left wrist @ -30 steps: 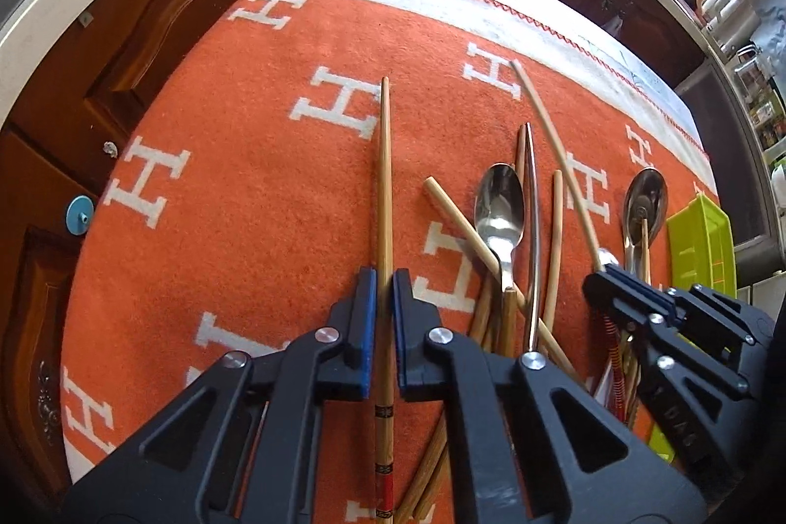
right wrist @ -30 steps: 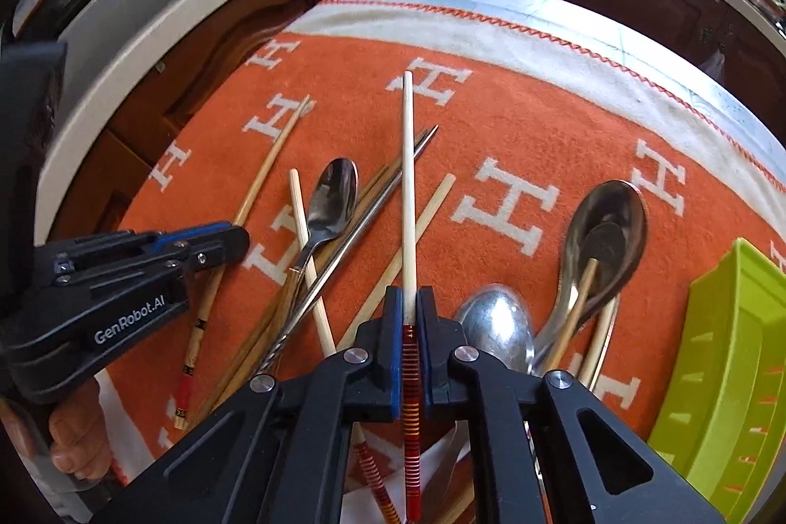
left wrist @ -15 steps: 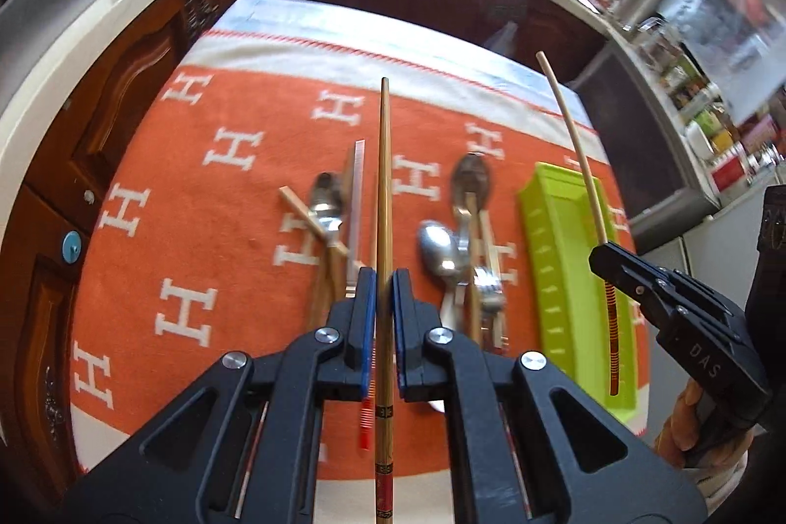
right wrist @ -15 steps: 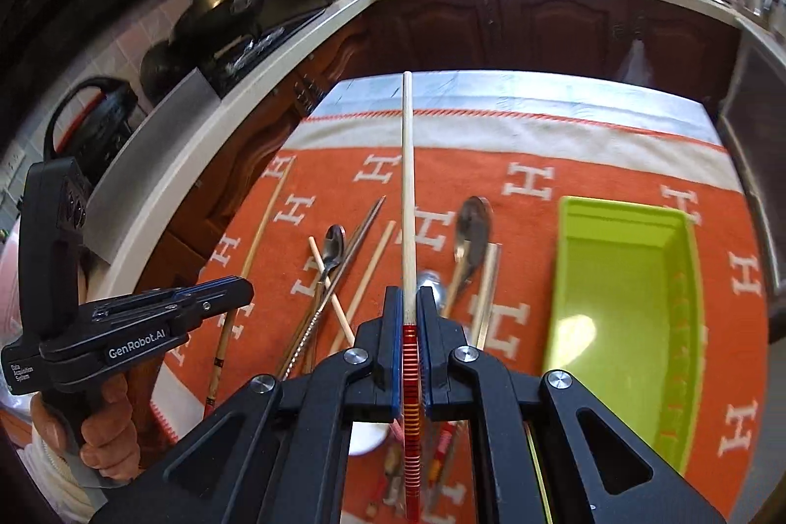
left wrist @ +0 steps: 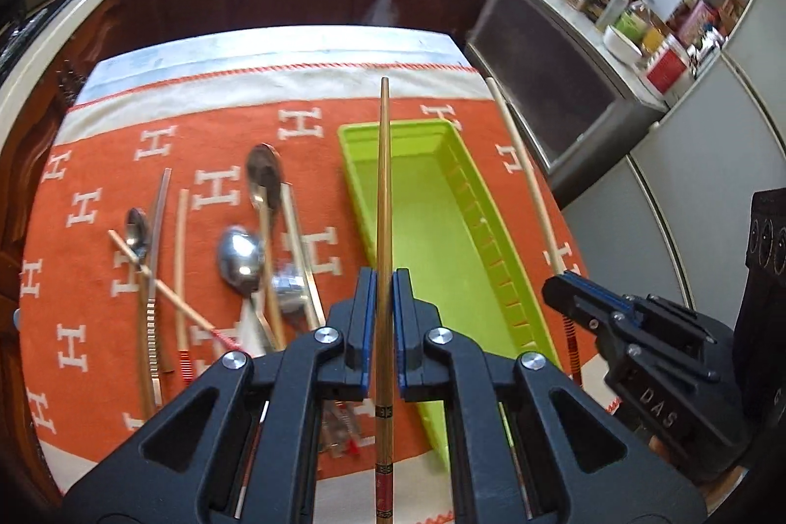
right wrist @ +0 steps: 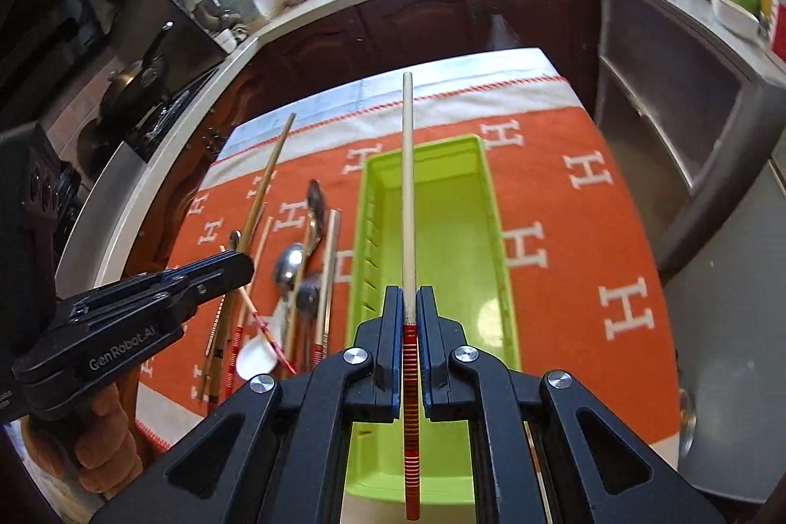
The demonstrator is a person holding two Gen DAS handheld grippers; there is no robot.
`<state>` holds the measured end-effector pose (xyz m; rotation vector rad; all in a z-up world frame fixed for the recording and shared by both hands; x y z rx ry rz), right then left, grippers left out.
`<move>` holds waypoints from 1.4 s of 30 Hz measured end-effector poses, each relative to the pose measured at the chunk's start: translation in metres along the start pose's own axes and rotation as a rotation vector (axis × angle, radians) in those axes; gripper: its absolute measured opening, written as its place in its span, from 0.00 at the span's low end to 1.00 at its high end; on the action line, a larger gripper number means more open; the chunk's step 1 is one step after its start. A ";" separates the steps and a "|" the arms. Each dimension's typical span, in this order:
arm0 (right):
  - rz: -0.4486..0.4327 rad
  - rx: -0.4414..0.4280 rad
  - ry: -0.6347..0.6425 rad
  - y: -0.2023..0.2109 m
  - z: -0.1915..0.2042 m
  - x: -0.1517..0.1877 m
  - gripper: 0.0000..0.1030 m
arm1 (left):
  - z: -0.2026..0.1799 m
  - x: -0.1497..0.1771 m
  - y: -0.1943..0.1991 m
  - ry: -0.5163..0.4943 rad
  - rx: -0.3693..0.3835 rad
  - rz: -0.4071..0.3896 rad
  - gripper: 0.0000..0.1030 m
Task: Organize utensils
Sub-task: 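Carry both chopsticks into the green tray and open both tools, then withdraw both open tools from the tray back toward the pile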
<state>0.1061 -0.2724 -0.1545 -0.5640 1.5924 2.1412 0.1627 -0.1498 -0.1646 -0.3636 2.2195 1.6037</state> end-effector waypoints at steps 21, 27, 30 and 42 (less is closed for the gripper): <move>0.080 -0.025 -0.096 -0.068 -0.041 0.033 0.17 | -0.016 0.015 -0.068 -0.011 -0.069 0.118 0.08; 0.069 -0.020 -0.072 -0.064 -0.032 0.033 0.18 | -0.010 0.013 -0.049 -0.030 -0.089 0.058 0.35; 0.068 -0.019 -0.061 -0.060 -0.026 0.035 0.18 | -0.007 0.013 -0.037 -0.044 -0.094 0.030 0.36; 0.067 -0.037 -0.028 -0.047 0.000 0.052 0.24 | 0.004 0.032 0.010 -0.123 -0.076 -0.068 0.36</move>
Point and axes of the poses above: each gripper's, at about its wrist camera, not at the fingertips, and y roughly against the way its jaws point, z to its left, x to its underside, the point moved 10 cm from there along -y, roughly the way its jaws point, and after that the axes turned 8 degrees about y, right-handed, at the moved point
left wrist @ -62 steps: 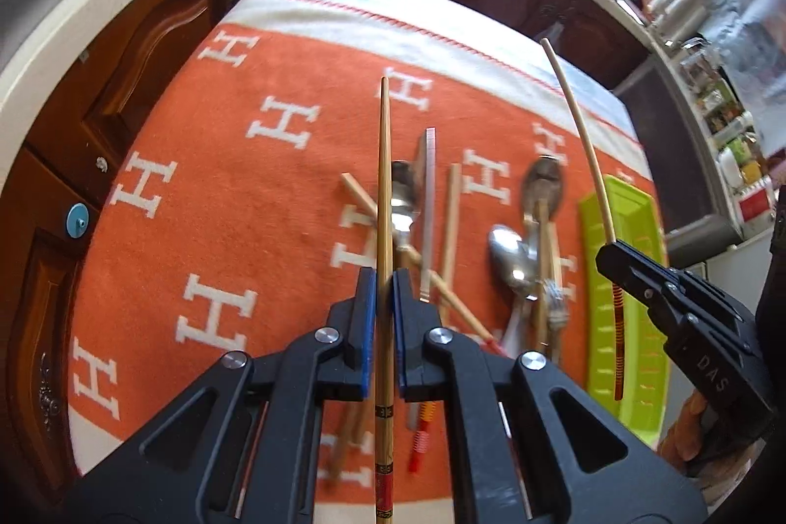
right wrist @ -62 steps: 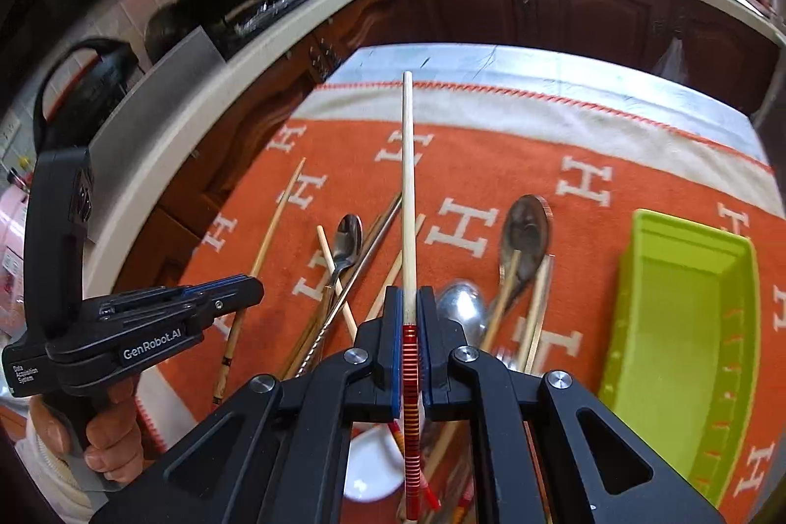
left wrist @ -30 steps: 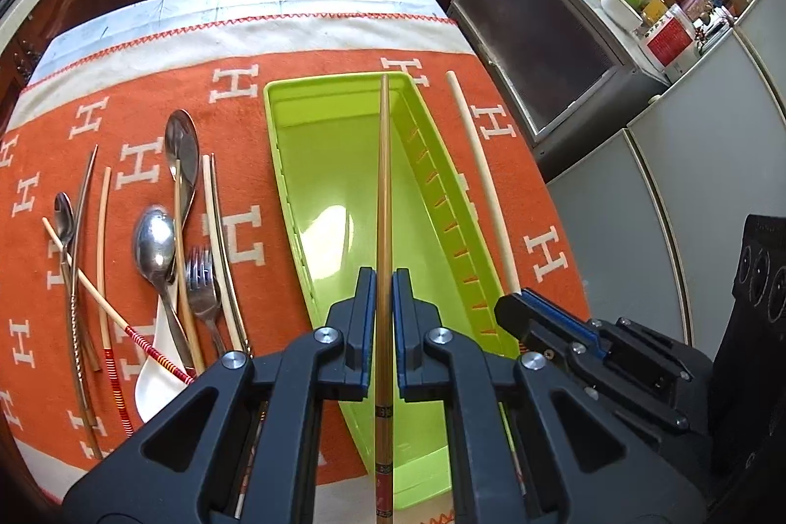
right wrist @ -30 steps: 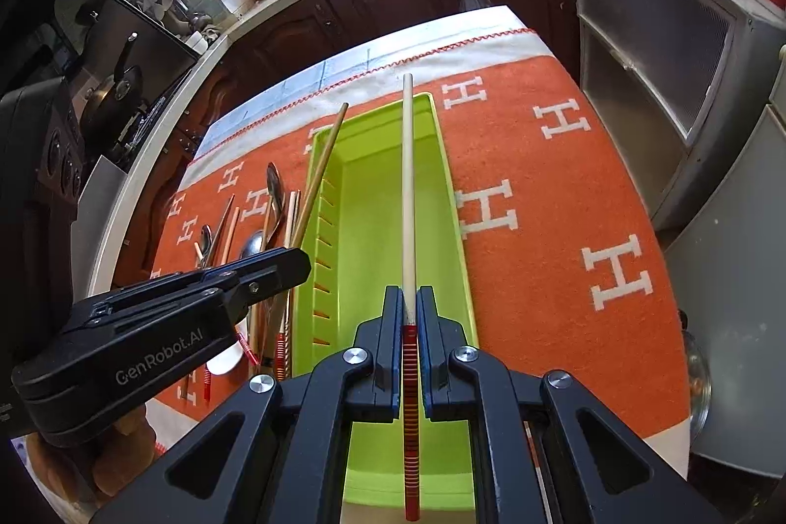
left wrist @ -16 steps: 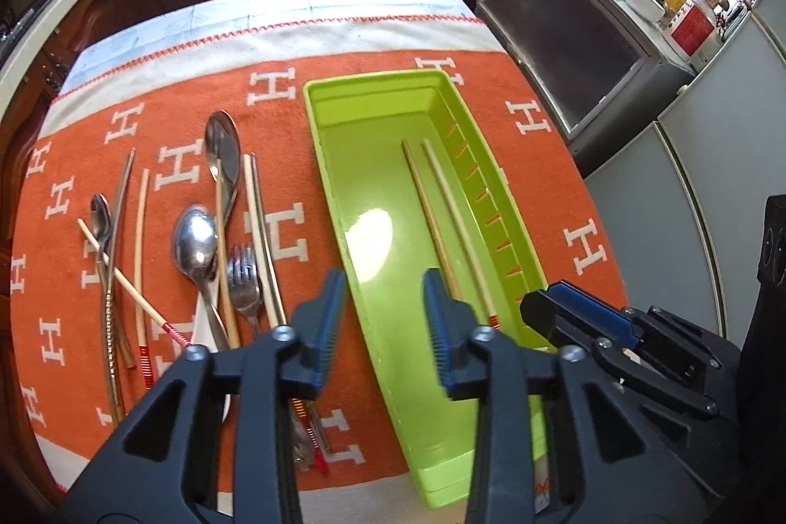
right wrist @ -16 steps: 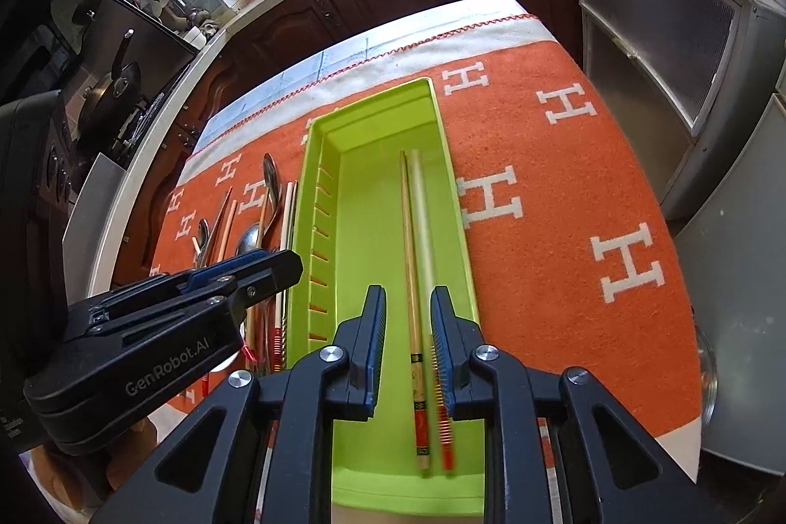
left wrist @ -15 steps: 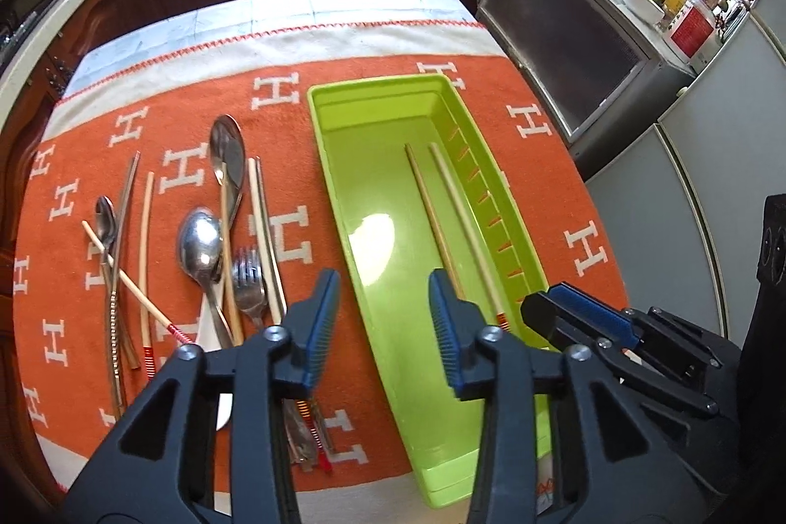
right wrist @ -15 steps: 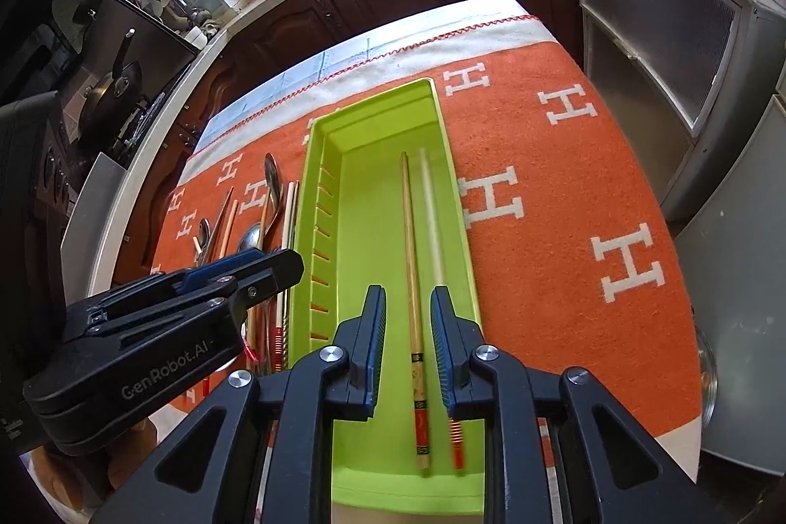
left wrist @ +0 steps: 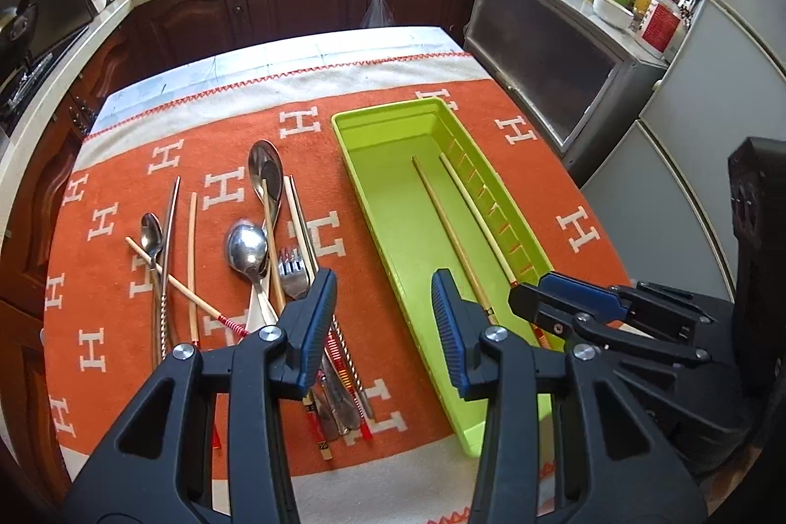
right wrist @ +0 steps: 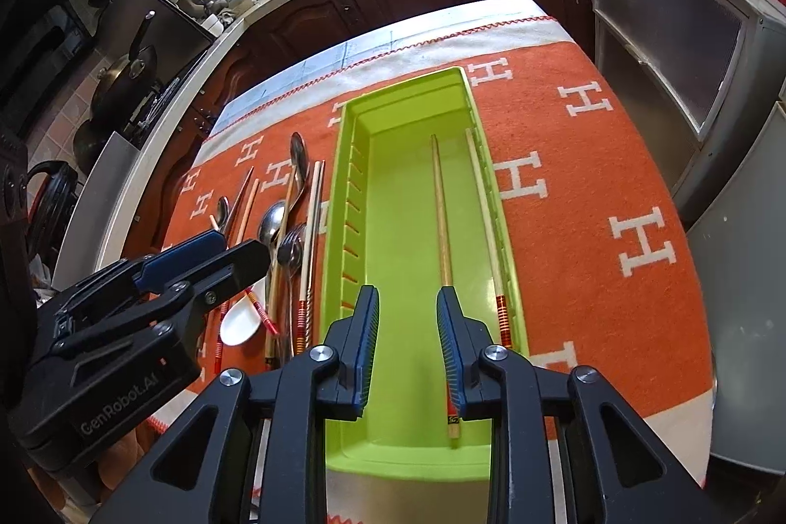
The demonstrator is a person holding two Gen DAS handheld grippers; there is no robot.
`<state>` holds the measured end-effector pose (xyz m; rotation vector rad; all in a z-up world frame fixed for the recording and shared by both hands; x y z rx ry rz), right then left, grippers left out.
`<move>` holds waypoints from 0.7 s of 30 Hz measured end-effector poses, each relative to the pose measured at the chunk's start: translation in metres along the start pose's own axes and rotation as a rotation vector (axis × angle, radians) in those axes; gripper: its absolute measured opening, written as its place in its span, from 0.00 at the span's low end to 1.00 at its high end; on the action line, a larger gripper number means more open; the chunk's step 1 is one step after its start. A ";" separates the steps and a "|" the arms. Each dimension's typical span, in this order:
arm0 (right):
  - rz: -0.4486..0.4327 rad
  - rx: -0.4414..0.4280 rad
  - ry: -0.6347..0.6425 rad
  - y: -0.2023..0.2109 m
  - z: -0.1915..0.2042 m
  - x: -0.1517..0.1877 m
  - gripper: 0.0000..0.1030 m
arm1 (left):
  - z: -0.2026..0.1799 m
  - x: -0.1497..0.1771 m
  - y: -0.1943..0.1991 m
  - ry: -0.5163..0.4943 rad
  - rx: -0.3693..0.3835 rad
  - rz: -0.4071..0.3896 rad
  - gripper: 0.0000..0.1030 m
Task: Organize utensils
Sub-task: 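Withdraw both open tools from the tray back toward the pile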
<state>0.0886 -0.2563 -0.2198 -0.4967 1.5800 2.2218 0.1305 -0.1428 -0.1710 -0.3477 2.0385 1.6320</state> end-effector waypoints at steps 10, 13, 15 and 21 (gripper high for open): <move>0.002 -0.007 0.074 0.013 0.038 0.013 0.24 | 0.030 0.013 0.045 0.052 0.014 -0.048 0.36; -0.003 -0.007 0.107 0.018 0.052 0.011 0.24 | 0.049 0.015 0.054 0.070 -0.009 -0.043 0.36; -0.006 -0.010 0.129 0.020 0.063 0.008 0.24 | 0.064 0.017 0.061 0.084 -0.034 -0.048 0.36; -0.014 -0.039 0.210 0.021 0.108 -0.011 0.24 | 0.112 0.018 0.075 0.162 -0.080 -0.052 0.45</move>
Point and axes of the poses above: each gripper's, at about its wrist camera, not at the fingertips, and y roughly against the way its jaws point, z to its left, x to its underside, the point moved 10 cm from there along -y, roughly the way its jaws point, and after that the axes turned 8 degrees about y, right-handed, at the moved point
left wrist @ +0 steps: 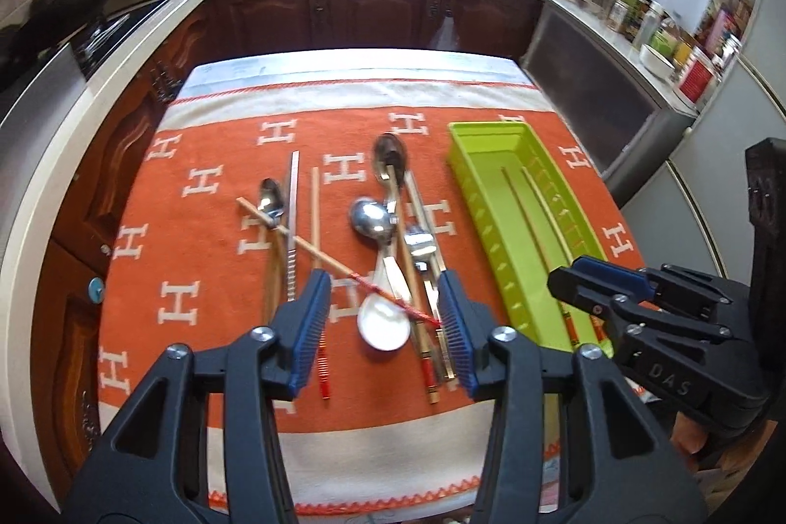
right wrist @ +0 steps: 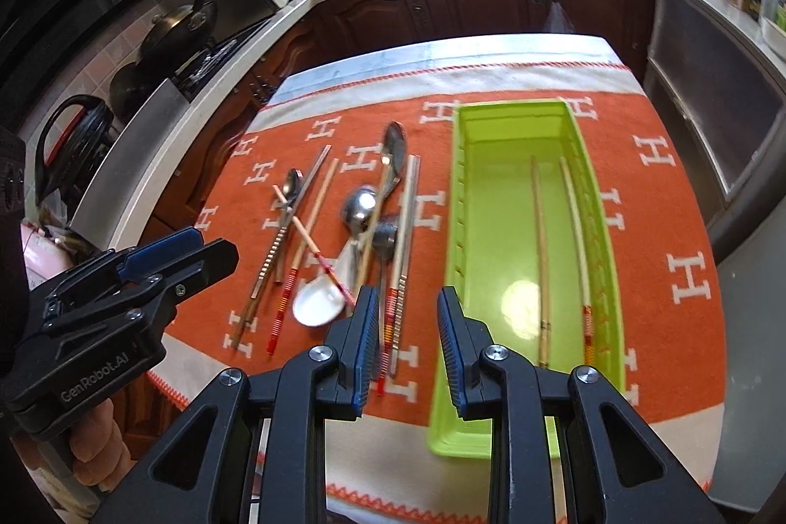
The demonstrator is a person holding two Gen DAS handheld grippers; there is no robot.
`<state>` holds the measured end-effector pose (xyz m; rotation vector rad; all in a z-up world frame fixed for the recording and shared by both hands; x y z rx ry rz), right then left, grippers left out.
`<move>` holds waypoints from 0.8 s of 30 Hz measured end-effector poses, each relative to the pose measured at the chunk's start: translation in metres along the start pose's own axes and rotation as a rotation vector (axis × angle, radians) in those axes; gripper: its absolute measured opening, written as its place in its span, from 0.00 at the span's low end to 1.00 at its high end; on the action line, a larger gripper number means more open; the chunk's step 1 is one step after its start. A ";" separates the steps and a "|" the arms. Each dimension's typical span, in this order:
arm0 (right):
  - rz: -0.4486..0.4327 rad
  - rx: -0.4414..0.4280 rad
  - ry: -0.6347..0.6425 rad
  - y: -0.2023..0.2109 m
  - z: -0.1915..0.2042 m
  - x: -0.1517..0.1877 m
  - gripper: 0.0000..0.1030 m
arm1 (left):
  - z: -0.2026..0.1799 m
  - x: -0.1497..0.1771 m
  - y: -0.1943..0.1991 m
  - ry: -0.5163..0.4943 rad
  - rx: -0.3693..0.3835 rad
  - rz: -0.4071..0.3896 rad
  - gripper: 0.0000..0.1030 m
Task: Organize utensils
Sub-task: 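Withdraw both open tools from the tray back toward the pile, then grasp a twisted metal chopstick with the left tool while the right tool grasps a red-striped chopstick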
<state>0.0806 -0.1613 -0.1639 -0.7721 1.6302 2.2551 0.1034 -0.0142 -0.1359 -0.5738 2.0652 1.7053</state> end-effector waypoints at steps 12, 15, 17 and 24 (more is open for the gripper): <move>0.021 -0.051 0.057 -0.042 0.051 -0.068 0.24 | 0.089 -0.012 -0.025 0.171 0.001 0.053 0.46; 0.042 -0.059 0.050 -0.062 0.051 -0.077 0.24 | 0.101 -0.009 -0.045 0.206 0.015 0.088 0.46; 0.051 -0.063 0.040 -0.075 0.049 -0.083 0.24 | 0.102 -0.007 -0.061 0.225 0.024 0.115 0.46; 0.101 -0.095 0.017 -0.122 0.043 -0.087 0.24 | 0.101 0.001 -0.109 0.240 0.039 0.200 0.46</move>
Point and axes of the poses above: each gripper's, at about its wrist camera, not at the fingertips, and y roughly against the way its jaws point, z to its left, x to its underside, the point moved 10 cm from there along -y, roughly the way its jaws point, and after that the axes turned 8 degrees about y, right-handed, at the moved point
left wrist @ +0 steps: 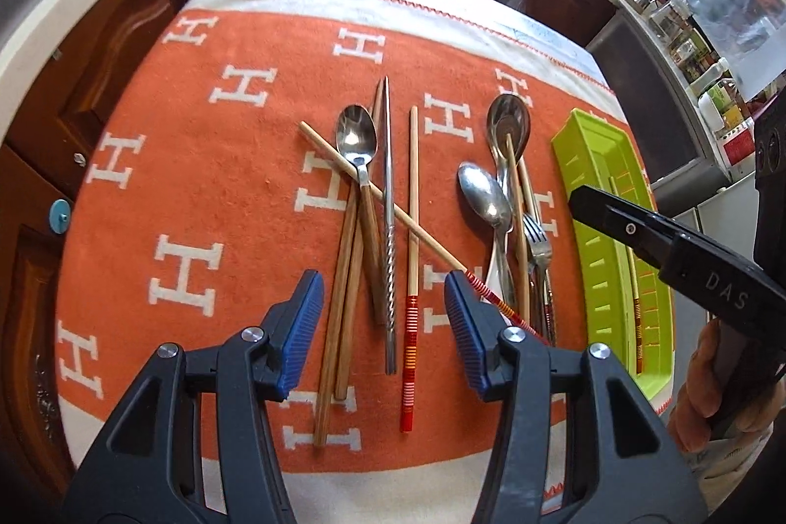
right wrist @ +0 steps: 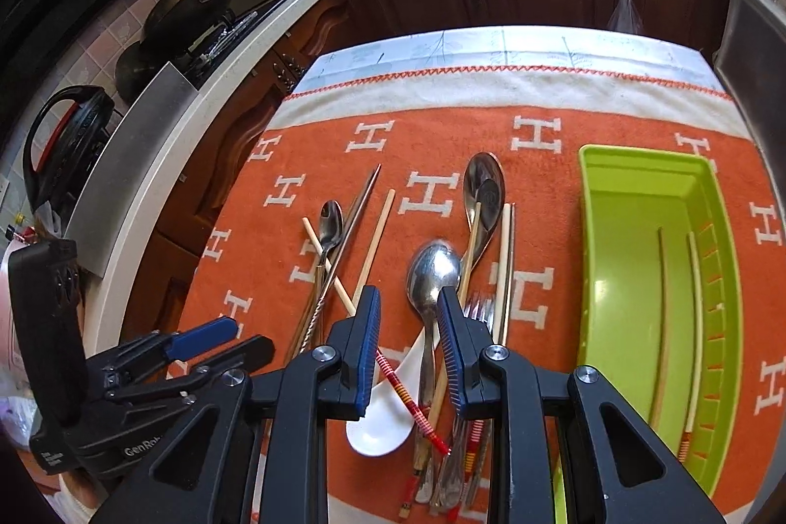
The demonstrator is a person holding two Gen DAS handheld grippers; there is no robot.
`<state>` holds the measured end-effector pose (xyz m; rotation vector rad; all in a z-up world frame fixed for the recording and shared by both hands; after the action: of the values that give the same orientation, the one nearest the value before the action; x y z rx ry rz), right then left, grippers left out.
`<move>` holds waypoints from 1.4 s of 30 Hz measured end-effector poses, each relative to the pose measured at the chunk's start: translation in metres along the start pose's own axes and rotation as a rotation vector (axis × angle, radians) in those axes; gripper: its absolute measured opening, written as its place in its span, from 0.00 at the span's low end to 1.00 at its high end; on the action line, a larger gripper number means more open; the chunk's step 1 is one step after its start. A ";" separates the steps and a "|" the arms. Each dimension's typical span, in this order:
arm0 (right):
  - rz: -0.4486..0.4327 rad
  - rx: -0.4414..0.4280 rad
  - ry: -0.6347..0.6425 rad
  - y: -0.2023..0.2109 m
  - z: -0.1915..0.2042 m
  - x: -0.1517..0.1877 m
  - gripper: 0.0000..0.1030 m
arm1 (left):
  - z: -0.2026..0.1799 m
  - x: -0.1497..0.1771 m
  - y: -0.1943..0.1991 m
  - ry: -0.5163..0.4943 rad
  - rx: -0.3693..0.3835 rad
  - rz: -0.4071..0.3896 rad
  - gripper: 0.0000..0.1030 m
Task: Organize utensils
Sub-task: 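Grasp a twisted metal chopstick with the left tool while the right tool grasps a red-striped chopstick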
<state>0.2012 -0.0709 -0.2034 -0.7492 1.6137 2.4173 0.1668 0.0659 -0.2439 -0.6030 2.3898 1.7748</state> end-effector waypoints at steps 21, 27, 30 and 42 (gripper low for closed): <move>0.167 -0.108 0.164 -0.094 0.046 0.026 0.24 | 0.003 -0.005 -0.052 -0.026 -0.030 0.071 0.04; 0.197 -0.106 0.209 -0.109 0.052 0.030 0.21 | 0.006 -0.005 -0.048 -0.028 -0.024 0.063 0.04; 0.210 -0.106 0.214 -0.117 0.054 0.032 0.13 | 0.006 -0.005 -0.047 -0.028 -0.022 0.062 0.04; 0.121 -0.069 0.201 -0.086 0.054 0.026 0.05 | -0.015 -0.002 -0.016 -0.070 0.025 -0.002 0.04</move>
<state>0.1937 0.0088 -0.2707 -0.9611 1.6992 2.5662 0.1769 0.0490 -0.2525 -0.5318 2.3603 1.7327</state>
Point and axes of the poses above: each gripper's, at about its wrist camera, not at the fingertips, and y roughly against the way its jaws point, z to its left, x to its underside, the point moved 10 cm from there along -y, roughly the way its jaws point, and after that the axes turned 8 degrees about y, right-handed, at the moved point
